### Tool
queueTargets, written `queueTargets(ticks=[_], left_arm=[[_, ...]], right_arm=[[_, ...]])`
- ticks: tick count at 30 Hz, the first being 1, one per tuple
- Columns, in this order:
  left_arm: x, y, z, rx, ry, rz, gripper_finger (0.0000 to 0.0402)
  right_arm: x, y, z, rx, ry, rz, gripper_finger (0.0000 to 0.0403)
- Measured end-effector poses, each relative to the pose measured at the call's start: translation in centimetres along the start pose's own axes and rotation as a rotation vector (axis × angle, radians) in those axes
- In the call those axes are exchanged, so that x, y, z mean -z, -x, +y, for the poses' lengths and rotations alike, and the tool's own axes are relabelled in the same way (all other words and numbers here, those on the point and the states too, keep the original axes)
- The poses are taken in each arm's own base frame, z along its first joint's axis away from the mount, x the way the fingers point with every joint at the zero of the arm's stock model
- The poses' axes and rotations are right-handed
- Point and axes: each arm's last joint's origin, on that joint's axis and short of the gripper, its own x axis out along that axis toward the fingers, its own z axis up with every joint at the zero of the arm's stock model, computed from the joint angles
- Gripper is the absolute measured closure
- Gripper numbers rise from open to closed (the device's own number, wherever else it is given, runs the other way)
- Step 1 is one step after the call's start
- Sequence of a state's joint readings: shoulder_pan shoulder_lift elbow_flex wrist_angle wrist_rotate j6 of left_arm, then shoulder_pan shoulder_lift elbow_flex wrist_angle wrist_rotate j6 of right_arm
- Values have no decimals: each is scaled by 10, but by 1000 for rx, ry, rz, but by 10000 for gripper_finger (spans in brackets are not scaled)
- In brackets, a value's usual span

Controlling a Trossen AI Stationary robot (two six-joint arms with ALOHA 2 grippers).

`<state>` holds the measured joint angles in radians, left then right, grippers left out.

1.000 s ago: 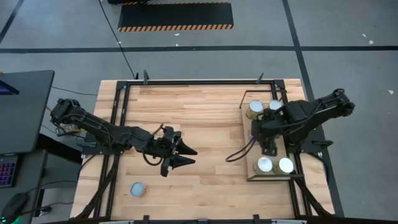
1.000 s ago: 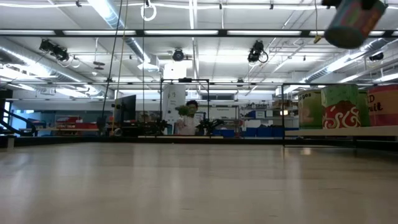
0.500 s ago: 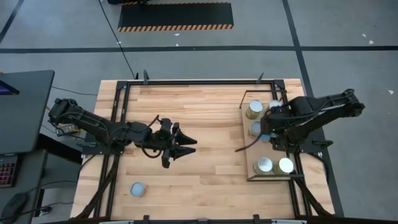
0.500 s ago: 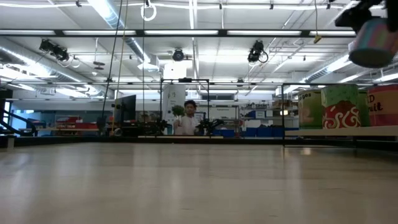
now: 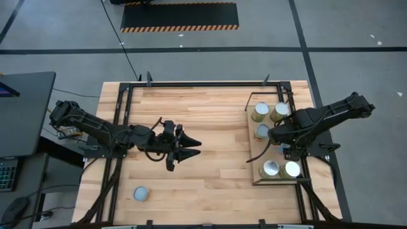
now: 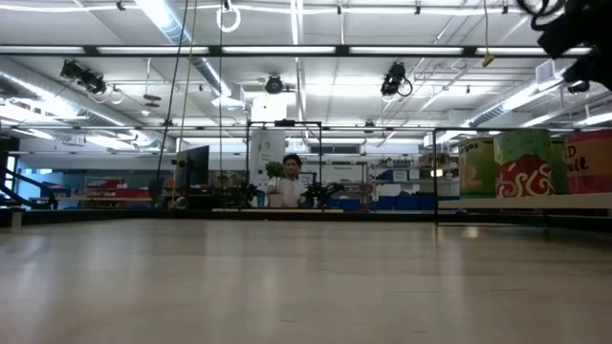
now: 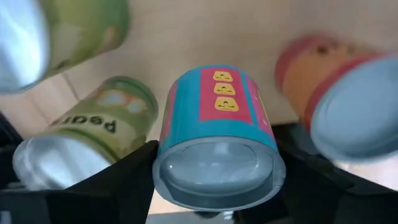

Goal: Pick and place cans onto a shelf
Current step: Put the canned corn on the shelf

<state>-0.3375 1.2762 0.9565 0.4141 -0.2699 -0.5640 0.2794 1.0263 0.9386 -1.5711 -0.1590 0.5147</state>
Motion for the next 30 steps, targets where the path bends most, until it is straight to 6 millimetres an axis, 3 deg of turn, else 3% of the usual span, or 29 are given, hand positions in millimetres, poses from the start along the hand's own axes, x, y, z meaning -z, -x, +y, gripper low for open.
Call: queueTargets(ticks=[5,13,23,30], left_arm=[[0,0,0,0,0,0,210],[0,0,0,0,-12,0,210],[1,0,-1,35,-11,23,210],[2,0,-2,78,-57,47,210]], right_arm=[[-1,-11,-6,7,-224,49,110],[-5,-11,-8,-32,-641,55,110],[-7,-12,-6,-59,-871,54,110],[-9,-33,-9,-27,-1003,77,110]])
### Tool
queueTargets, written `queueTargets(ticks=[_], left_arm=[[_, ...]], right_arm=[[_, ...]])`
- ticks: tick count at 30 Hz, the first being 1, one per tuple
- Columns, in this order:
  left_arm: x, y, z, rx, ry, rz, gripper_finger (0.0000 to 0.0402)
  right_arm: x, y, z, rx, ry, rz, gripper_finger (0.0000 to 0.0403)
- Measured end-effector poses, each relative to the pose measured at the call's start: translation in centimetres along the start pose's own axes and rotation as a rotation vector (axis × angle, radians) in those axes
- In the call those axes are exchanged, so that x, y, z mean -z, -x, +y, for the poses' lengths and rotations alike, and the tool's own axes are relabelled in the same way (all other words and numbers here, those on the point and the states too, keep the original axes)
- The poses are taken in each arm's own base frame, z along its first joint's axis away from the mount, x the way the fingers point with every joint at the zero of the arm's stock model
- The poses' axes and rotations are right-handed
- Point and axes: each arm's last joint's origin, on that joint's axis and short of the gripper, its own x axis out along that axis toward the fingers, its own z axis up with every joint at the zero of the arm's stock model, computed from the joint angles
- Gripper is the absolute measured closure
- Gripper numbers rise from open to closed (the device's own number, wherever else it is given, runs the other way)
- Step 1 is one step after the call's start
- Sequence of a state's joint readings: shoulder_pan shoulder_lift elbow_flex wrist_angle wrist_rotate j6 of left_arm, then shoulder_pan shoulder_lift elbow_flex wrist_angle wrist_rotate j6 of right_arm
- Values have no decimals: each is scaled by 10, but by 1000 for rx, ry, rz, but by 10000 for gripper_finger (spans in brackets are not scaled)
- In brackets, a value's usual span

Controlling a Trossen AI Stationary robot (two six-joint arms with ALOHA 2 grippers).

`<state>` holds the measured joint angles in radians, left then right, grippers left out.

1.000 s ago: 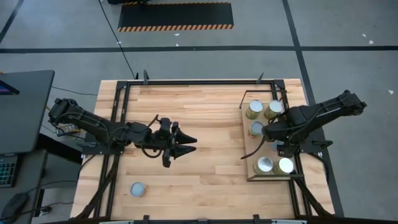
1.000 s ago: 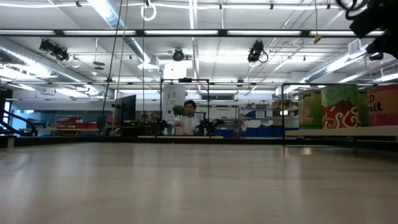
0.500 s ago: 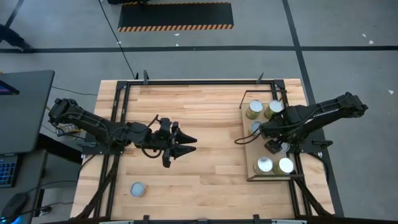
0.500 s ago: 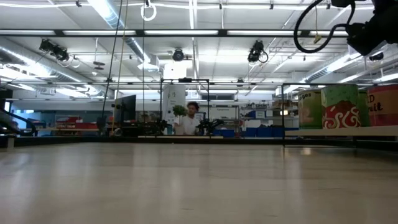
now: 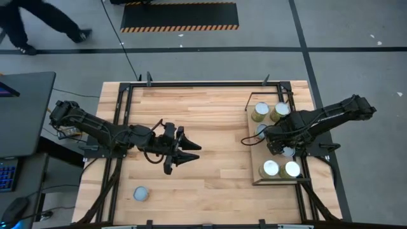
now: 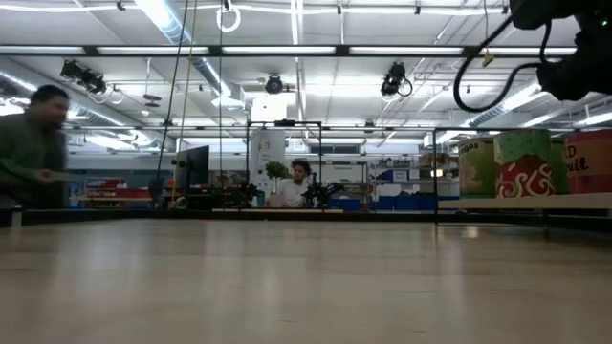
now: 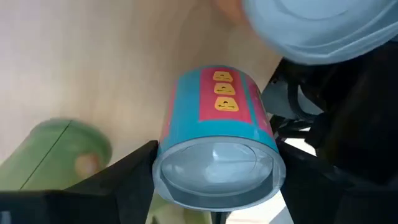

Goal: Pick and place cans onto a shelf
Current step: Put the canned corn on the shelf

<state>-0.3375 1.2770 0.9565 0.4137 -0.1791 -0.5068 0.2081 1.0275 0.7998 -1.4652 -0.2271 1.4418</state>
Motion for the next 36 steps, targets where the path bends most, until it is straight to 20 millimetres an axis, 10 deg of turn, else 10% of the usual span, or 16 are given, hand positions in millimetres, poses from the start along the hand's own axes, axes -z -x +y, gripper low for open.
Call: queueTargets(ticks=[36], left_arm=[[0,0,0,0,-6,1,210]], right_arm=[[-6,-16,3,-16,-41,-50,56]])
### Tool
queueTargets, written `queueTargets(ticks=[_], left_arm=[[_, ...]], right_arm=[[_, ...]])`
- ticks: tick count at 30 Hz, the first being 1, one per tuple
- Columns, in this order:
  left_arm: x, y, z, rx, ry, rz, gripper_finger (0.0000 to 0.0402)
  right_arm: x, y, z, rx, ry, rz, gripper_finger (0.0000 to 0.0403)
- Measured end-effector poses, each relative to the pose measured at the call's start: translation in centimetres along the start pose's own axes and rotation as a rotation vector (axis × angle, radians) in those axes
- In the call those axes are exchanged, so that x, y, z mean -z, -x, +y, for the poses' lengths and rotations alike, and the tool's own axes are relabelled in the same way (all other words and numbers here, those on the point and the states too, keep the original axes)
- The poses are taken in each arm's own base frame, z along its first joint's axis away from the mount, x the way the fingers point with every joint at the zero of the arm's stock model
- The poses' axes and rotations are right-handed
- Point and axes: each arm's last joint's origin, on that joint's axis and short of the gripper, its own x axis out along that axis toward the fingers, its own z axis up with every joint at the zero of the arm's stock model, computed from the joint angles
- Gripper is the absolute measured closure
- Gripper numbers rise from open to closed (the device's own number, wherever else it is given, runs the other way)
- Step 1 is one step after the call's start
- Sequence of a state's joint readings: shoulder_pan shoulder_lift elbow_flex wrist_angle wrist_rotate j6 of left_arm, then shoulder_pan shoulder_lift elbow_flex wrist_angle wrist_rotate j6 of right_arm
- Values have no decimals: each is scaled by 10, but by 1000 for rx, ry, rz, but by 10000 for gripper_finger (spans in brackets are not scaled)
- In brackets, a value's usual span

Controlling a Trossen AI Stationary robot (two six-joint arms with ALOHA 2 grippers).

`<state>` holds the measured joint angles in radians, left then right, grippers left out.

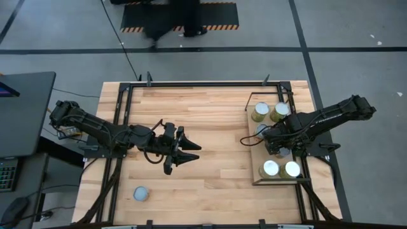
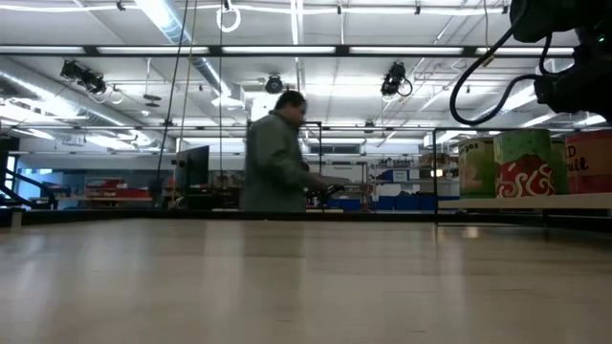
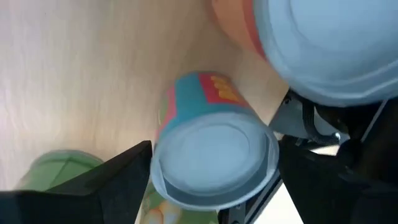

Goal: Pick and place cans onto a shelf
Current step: Put the canned corn on the shelf

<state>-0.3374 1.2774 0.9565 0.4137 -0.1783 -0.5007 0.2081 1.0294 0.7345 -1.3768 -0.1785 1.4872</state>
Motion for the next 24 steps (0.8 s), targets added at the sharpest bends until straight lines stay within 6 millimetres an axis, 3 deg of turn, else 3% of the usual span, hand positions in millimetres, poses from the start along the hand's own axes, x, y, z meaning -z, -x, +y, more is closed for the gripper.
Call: queueTargets(ticks=[12,19,24], left_arm=[[0,0,0,0,0,0,210],[0,0,0,1,3,1,210],[0,0,0,1,4,1,210]], right_arm=[[-1,-1,1,-4,-11,-23,57],[-1,0,0,-5,-11,-20,107],[1,0,0,-4,-2,16,112]])
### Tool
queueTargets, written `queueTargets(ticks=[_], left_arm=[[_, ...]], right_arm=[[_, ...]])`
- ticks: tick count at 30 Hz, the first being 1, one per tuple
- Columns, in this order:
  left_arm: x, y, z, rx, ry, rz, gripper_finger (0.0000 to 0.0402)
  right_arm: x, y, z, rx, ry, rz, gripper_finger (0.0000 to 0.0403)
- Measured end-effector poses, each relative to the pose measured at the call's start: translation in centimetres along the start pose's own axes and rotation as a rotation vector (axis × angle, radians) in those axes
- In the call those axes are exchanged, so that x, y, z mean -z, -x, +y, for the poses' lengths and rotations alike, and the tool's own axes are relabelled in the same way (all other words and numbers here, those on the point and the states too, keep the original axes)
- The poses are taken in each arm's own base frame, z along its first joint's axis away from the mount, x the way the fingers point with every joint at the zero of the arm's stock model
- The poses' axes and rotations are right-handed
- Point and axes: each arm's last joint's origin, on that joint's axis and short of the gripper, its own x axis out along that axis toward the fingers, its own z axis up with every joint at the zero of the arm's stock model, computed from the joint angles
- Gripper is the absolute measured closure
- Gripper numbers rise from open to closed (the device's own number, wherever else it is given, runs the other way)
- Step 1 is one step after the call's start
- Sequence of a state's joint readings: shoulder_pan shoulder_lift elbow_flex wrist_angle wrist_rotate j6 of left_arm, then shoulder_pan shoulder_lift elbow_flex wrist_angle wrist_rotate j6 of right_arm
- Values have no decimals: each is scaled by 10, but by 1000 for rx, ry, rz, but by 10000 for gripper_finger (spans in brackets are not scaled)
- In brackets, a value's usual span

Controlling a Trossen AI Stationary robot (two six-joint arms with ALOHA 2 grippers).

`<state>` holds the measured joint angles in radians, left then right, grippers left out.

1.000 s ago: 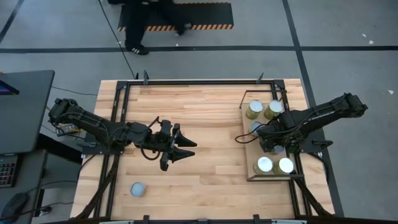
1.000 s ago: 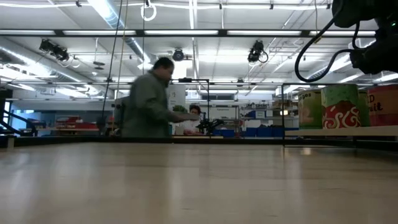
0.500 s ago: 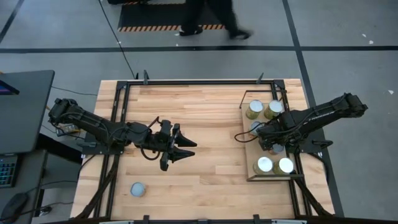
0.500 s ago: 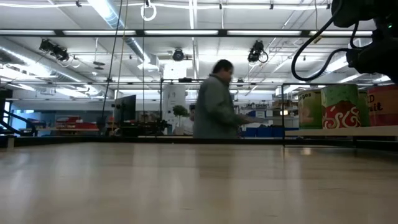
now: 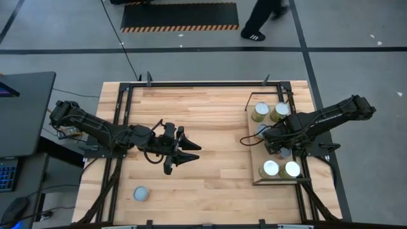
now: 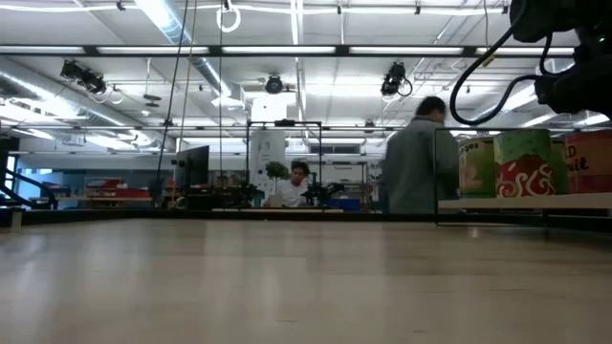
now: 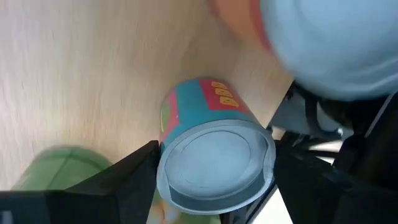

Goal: Pick and place cans onto a shelf
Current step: Put the canned corn on the shelf

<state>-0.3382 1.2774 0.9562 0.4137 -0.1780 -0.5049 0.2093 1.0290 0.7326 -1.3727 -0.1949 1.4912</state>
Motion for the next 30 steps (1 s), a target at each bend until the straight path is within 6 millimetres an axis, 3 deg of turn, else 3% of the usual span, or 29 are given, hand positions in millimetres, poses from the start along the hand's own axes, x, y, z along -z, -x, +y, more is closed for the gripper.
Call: queueTargets(ticks=[23,30], left_arm=[[0,0,0,0,-1,-1,210],[0,0,-1,24,0,13,210]], right_arm=[[4,-1,0,4,5,-12,102],[4,2,-2,26,8,-24,77]])
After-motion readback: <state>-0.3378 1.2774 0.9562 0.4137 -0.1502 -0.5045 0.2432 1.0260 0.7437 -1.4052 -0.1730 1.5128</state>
